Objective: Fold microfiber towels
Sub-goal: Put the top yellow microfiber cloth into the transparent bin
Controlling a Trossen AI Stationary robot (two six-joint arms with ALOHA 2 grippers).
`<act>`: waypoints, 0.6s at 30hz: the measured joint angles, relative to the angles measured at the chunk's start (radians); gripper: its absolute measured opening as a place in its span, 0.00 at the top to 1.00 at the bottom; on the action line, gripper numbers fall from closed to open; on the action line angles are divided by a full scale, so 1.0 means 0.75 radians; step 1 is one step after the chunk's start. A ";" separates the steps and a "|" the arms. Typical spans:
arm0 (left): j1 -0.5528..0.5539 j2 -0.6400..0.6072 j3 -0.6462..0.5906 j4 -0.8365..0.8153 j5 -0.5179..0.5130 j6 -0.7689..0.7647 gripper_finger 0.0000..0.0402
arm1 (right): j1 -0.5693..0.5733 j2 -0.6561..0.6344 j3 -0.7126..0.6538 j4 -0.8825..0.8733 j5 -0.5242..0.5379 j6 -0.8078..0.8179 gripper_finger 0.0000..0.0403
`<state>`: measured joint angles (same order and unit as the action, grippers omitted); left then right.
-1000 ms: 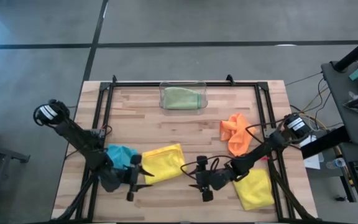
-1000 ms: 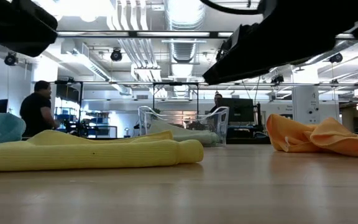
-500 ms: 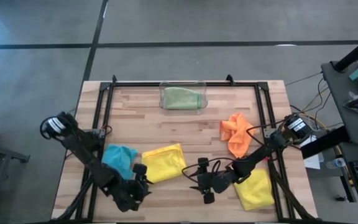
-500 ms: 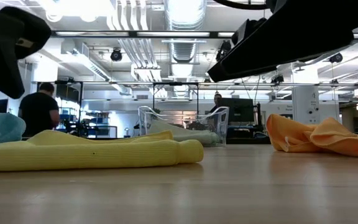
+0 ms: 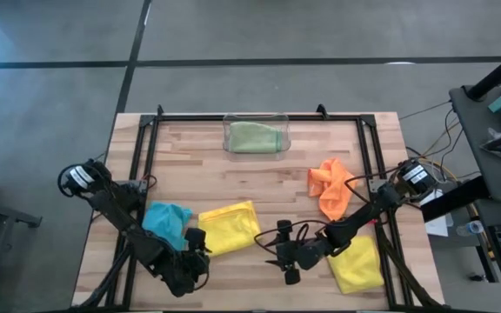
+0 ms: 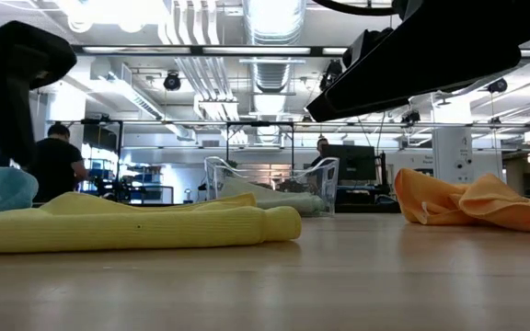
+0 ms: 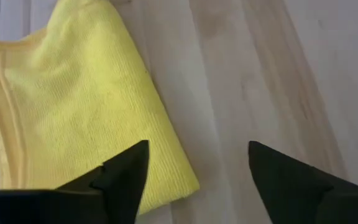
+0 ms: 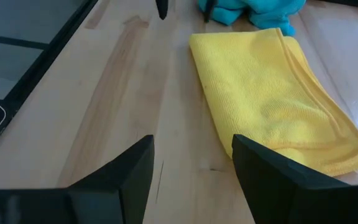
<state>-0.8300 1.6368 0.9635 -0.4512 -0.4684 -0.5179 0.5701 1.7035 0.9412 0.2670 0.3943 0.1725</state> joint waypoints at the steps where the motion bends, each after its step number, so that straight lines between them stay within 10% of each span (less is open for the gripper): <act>1: 0.005 0.008 -0.001 0.007 -0.001 0.000 0.33 | 0.000 0.000 0.000 0.000 0.000 0.000 0.49; 18: 0.006 0.285 0.181 -0.257 -0.132 -0.136 0.22 | 0.000 0.000 0.000 0.000 0.004 0.002 0.49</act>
<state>-0.8256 1.8508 1.0994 -0.6439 -0.5676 -0.6197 0.5701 1.7035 0.9409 0.2668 0.3969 0.1738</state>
